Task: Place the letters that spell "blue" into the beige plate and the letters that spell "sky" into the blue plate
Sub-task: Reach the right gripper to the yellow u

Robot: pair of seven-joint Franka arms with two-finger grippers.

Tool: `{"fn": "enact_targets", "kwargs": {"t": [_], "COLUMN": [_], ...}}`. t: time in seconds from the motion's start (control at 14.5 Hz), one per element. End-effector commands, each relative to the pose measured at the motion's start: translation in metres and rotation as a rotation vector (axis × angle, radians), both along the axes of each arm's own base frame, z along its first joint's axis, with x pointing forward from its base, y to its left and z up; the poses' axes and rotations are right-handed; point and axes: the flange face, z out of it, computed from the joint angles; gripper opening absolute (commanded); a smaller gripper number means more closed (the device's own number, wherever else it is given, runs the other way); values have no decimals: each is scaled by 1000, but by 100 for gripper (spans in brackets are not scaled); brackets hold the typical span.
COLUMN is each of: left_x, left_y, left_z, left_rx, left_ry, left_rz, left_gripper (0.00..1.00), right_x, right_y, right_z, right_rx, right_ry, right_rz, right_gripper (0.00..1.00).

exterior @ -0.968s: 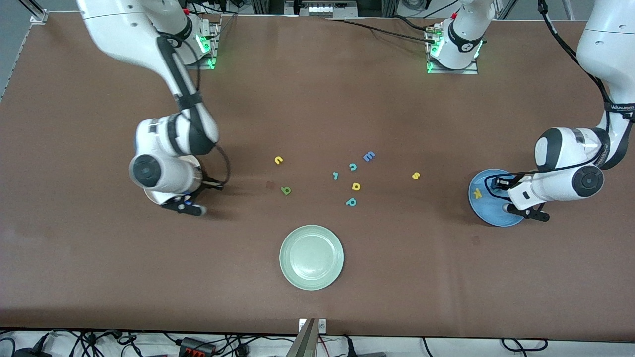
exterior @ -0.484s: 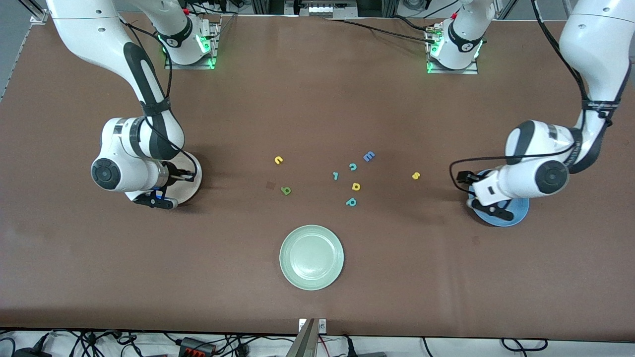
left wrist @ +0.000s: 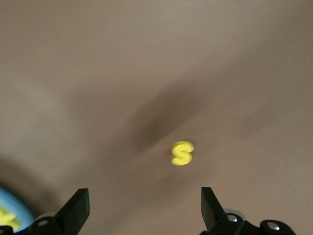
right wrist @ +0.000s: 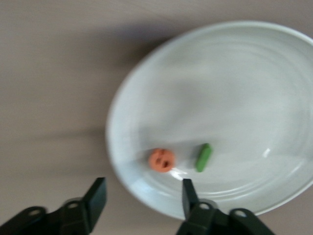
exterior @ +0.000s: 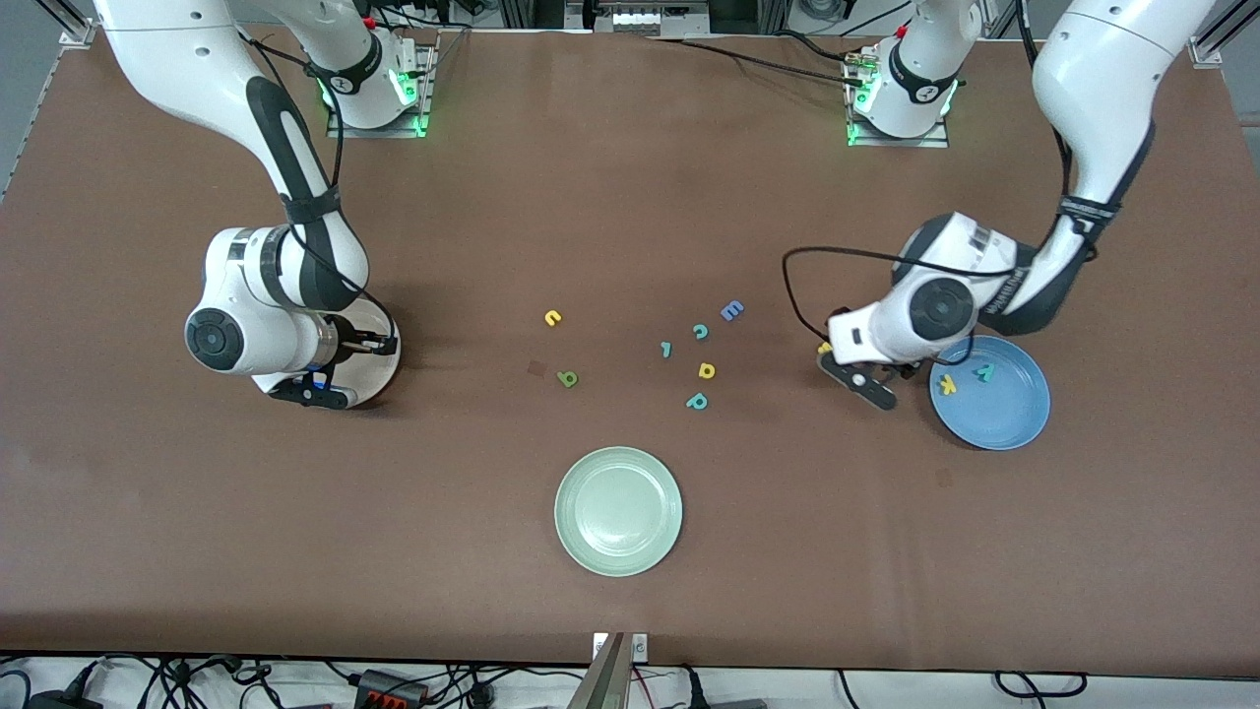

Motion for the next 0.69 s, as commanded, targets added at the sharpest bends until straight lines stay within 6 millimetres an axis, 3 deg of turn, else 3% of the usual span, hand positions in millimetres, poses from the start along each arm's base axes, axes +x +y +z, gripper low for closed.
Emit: {"fn": "enact_targets", "kwargs": {"t": [0.0,0.07,0.35,0.48,0.62], "left_x": [-24,-24,-30,-34,-36], "left_y": [-5,-8,-12,-25,-28], "left_z": [-10,-15,-23,-28,-37], "left_rx": [-7,-16,-2,-23,-43], "left_ry": [-80,-90,-88,-94,-86], "left_rz": [-88,-107,-149,-171,-170], "left_gripper": [100,100,100,99,88], "right_x": [-4,-10,-43,-55,-71], "right_y": [74,106,200,234,265], "right_z": [27,26,6,0,-4], "right_rx": [30,33,41,50,60], "right_ry": [-64,-95,-179,-227,-268], "right_rz": [95,139,298,354,405], "right_gripper": [100,100,100,100,100]}}
